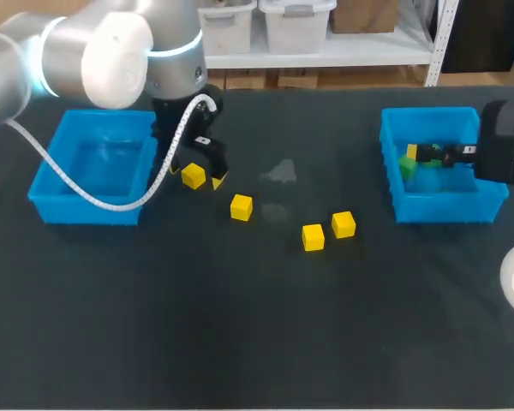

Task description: Put the green cubes in the right bin and the yellow cubes in the left bin.

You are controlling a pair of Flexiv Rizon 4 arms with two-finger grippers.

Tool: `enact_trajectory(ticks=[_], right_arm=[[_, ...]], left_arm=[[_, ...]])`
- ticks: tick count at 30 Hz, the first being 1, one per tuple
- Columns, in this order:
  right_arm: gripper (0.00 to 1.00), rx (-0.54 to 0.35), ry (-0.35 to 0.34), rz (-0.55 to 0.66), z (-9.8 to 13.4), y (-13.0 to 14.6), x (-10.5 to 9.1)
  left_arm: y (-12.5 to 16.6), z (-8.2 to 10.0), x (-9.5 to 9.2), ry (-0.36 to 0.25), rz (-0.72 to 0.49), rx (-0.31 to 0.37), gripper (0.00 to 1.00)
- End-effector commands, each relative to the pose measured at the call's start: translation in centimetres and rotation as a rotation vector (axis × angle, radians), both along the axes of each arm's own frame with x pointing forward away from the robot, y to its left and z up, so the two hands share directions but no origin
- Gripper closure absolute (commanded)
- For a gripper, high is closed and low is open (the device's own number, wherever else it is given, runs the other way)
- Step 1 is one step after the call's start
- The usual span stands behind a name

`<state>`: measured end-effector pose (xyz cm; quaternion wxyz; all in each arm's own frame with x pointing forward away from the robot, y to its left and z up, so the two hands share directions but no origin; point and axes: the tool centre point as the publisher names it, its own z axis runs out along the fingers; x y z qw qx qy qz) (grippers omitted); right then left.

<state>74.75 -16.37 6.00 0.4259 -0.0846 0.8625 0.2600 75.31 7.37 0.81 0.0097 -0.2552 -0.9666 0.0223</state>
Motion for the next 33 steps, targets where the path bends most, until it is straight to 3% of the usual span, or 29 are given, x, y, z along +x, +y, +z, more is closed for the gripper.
enact_trajectory(ticks=[1,5,6,7,10,23,28,33], right_arm=[[0.00,0.004,0.002,0.005,0.1,-0.1,0.0],[0.00,0.004,0.002,0.005,0.1,-0.1,0.0],[0.00,0.004,0.002,0.005,0.1,-0.1,0.0],[0.00,0.004,0.002,0.005,0.1,-0.1,0.0],[0.00,0.004,0.002,0.005,0.1,-0.1,0.0],[0.00,0.004,0.002,0.005,0.1,-0.1,0.0],[0.00,0.004,0.002,0.005,0.1,-0.1,0.0],[0.00,0.004,0.002,0.005,0.1,-0.1,0.0]], left_arm=[[-0.5,-0.4,1.0,0.024,-0.004,0.015,0.00],[-0.5,-0.7,1.4,0.022,-0.001,0.027,0.00],[-0.5,-0.8,1.5,0.018,0.001,0.030,0.13],[-0.5,-0.8,1.5,0.015,0.003,0.033,0.47],[-0.5,-1.0,1.7,0.007,0.008,0.041,1.00],[0.0,-0.3,1.7,-0.020,0.011,0.032,1.00],[0.8,3.1,2.3,-0.103,0.056,-0.040,1.00],[3.9,7.3,3.2,-0.205,0.149,-0.088,1.00]])
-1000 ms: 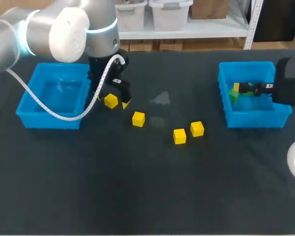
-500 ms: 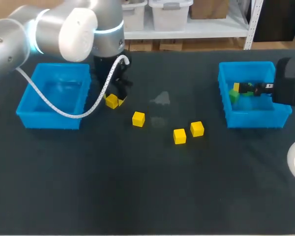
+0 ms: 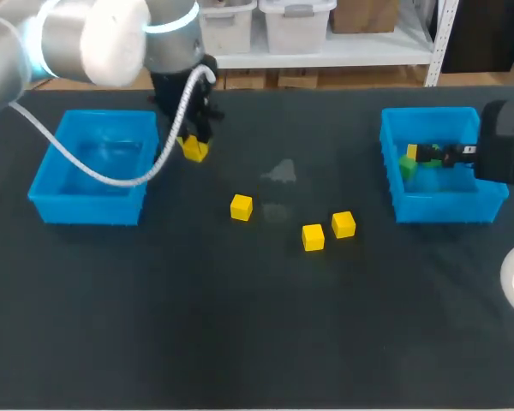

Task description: Put the green cubes in the right bin and the yellow cubes in the left bin.

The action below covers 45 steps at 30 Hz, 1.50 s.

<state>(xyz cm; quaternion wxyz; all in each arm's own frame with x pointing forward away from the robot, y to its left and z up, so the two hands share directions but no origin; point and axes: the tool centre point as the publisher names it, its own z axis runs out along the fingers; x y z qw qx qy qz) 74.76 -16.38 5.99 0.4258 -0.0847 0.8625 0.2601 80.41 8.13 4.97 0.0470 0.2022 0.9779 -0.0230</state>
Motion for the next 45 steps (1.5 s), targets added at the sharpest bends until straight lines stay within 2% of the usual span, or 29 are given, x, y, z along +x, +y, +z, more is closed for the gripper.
enact_trajectory(ticks=[1,7,10,13,14,15,16,20,24,32,35,37,40,45], right_arm=[[0.00,0.004,0.002,0.005,0.1,-0.1,0.0],[0.00,0.004,0.002,0.005,0.1,-0.1,0.0],[0.00,0.004,0.002,0.005,0.1,-0.1,0.0],[0.00,0.004,0.002,0.005,0.1,-0.1,0.0],[0.00,0.004,0.002,0.005,0.1,-0.1,0.0],[0.00,0.004,0.002,0.005,0.1,-0.1,0.0],[0.00,0.004,0.002,0.005,0.1,-0.1,0.0],[0.00,0.004,0.002,0.005,0.1,-0.1,0.0],[0.00,0.004,0.002,0.005,0.1,-0.1,0.0],[0.00,0.004,0.002,0.005,0.1,-0.1,0.0],[0.00,0.004,0.002,0.005,0.1,-0.1,0.0],[0.00,0.004,0.002,0.005,0.1,-0.1,0.0],[0.00,0.004,0.002,0.005,0.1,-0.1,0.0],[0.00,0.004,0.002,0.005,0.1,-0.1,0.0]], left_arm=[[3.9,3.6,-1.8,-0.110,0.053,-0.057,1.00],[9.6,5.0,-2.5,-0.146,0.188,-0.054,1.00],[11.8,4.8,-2.9,-0.146,0.240,-0.040,1.00],[13.2,3.8,-3.4,-0.120,0.271,-0.023,1.00],[13.5,3.5,-3.7,-0.109,0.278,-0.009,0.82],[13.7,3.2,-3.9,-0.102,0.282,0.004,0.37],[14.0,2.8,-4.0,-0.092,0.288,0.003,0.00],[14.2,2.0,-4.2,-0.072,0.290,0.005,0.00],[12.8,2.5,-4.1,-0.078,0.259,0.000,0.00],[4.7,5.5,-4.0,-0.101,0.048,-0.050,0.00],[1.4,6.1,-4.8,-0.068,-0.043,-0.100,0.00],[-0.6,6.0,-5.6,-0.043,-0.119,-0.085,0.00],[-2.6,5.7,-6.8,0.001,-0.189,-0.091,0.00],[-4.8,4.9,-8.9,0.037,-0.245,-0.104,0.00]])
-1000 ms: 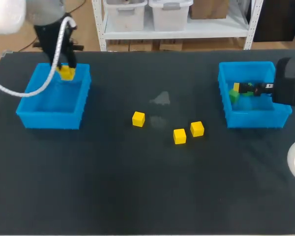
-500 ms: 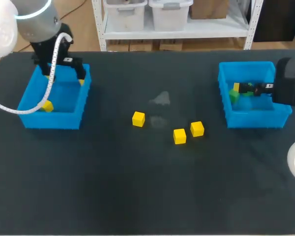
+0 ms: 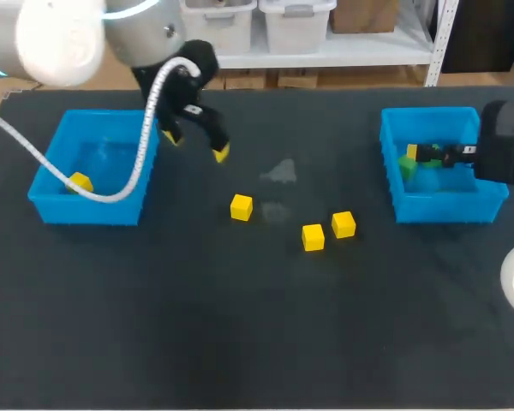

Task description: Put the green cubes in the right bin and the yellow cubes in the left bin.

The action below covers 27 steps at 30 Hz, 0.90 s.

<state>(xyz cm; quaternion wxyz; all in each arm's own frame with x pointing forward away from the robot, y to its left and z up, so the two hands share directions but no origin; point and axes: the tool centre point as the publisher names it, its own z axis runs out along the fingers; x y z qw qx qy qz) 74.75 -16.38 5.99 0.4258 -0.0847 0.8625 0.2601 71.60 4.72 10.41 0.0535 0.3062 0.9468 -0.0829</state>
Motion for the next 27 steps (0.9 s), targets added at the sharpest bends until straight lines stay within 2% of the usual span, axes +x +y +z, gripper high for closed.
enact_trajectory(ticks=[1,10,13,19,23,27], right_arm=[[0.00,0.004,0.003,0.005,0.1,-0.1,0.0],[0.00,0.004,0.003,0.005,0.1,-0.1,0.0],[0.00,0.004,0.003,0.005,0.1,-0.1,0.0],[0.00,0.004,0.003,0.005,0.1,-0.1,0.0],[0.00,0.004,0.003,0.005,0.1,-0.1,0.0],[0.00,0.004,0.003,0.005,0.1,-0.1,0.0]], left_arm=[[-1.7,-0.7,-0.5,0.035,-0.032,0.011,0.00],[-4.2,-3.9,-4.5,0.112,-0.093,0.009,0.00],[-4.7,-4.8,-5.3,0.126,-0.081,-0.008,0.00],[-4.8,-6.9,-5.2,0.141,-0.017,-0.012,0.00],[-4.7,-8.3,-4.9,0.151,0.002,0.025,0.00],[-5.2,-8.5,-4.1,0.155,0.012,0.030,0.00]])
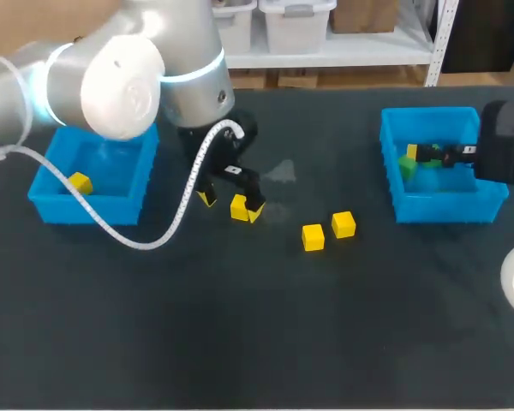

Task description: Put the green cubes in the right bin and the yellow cubes in the left bin.

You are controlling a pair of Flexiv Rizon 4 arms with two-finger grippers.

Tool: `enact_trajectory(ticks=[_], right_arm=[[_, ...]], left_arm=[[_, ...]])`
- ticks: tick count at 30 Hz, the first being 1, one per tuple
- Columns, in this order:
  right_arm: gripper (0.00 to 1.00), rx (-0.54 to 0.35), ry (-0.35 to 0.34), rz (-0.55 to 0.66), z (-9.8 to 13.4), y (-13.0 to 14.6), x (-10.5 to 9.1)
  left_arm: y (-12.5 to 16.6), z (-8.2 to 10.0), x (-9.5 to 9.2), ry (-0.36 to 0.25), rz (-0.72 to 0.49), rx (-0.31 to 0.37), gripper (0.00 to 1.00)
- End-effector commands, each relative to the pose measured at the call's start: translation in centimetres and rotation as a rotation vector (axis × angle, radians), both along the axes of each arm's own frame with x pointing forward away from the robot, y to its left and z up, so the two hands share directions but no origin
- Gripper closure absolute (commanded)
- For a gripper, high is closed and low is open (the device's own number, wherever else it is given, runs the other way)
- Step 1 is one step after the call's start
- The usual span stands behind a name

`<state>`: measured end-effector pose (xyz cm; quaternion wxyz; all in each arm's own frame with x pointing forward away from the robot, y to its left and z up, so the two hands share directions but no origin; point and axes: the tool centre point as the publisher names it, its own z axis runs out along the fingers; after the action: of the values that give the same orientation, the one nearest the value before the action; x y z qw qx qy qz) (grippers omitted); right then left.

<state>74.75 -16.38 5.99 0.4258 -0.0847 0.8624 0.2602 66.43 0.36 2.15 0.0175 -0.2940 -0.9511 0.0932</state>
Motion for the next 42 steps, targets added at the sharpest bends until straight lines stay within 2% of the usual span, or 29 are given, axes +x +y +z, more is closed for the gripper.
enact_trajectory(ticks=[1,7,18,19,20,25,30,36,42], right_arm=[[0.00,0.004,0.003,0.005,0.1,-0.1,0.0],[0.00,0.004,0.003,0.005,0.1,-0.1,0.0],[0.00,0.004,0.003,0.005,0.1,-0.1,0.0],[0.00,0.004,0.003,0.005,0.1,-0.1,0.0],[0.00,0.004,0.003,0.005,0.1,-0.1,0.0],[0.00,0.004,0.003,0.005,0.1,-0.1,0.0],[0.00,0.004,0.003,0.005,0.1,-0.1,0.0],[0.00,0.004,0.003,0.005,0.1,-0.1,0.0],[0.00,0.004,0.003,0.005,0.1,-0.1,0.0]], left_arm=[[-1.1,-0.1,1.3,0.010,-0.001,0.007,0.00],[-2.0,0.1,2.2,-0.010,-0.019,0.038,0.00],[-2.2,-2.4,1.9,0.029,-0.033,0.096,0.00],[-2.1,-2.6,1.9,0.015,-0.018,0.097,0.68],[-2.0,-2.8,2.0,0.011,-0.014,0.104,1.00],[-1.7,-3.5,1.9,0.020,-0.018,0.114,1.00],[-1.4,-2.8,2.0,-0.019,-0.003,0.107,1.00],[0.5,1.3,3.3,-0.110,0.046,0.047,1.00],[5.8,5.9,5.3,-0.227,0.168,0.039,1.00]])
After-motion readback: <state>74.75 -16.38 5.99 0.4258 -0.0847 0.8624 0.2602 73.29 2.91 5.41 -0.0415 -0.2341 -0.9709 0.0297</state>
